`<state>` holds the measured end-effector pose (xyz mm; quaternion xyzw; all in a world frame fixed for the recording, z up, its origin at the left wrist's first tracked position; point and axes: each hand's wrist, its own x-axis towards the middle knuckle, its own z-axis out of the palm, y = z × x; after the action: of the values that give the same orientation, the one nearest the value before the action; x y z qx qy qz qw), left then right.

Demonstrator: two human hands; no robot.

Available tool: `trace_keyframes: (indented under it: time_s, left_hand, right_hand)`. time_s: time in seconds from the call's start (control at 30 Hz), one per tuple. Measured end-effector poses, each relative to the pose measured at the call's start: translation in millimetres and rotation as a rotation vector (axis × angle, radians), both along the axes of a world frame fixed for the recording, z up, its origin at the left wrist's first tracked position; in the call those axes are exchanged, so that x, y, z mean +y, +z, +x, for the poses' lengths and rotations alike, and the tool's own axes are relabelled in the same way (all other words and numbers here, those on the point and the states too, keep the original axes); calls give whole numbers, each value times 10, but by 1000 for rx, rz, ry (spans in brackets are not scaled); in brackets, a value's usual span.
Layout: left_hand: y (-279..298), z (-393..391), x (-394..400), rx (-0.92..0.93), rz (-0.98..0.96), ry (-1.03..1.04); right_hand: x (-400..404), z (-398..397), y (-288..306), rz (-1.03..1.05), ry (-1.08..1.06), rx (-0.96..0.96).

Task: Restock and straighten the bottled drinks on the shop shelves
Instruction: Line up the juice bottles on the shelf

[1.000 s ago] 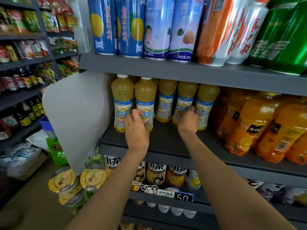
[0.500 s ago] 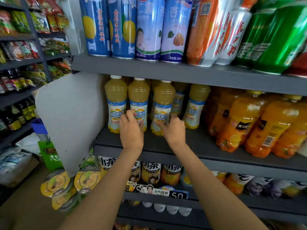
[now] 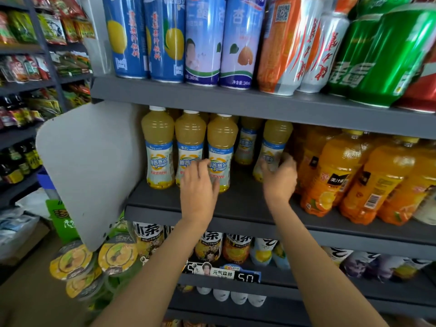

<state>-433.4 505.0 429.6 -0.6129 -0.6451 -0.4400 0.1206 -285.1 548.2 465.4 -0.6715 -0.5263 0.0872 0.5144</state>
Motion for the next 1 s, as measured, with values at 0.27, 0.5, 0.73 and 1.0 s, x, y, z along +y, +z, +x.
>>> trace_keyframes:
  time_s: [0.27,0.5,0.73,1.0]
  left_hand:
    - [15,67,147,-148,-151,-21]
    - [-10,103,179,-224,-124,-19]
    - [72,239,-48,-363,16,-354]
    - [233,-94,-70,-367,0,-224]
  right_hand:
    - [436,175,-60,-251,140,23]
    - [29,218,-73,-212,243,-164]
    - [-385,-54,-135,-98,392,-291]
    - [-97,91,-57,-155,744,33]
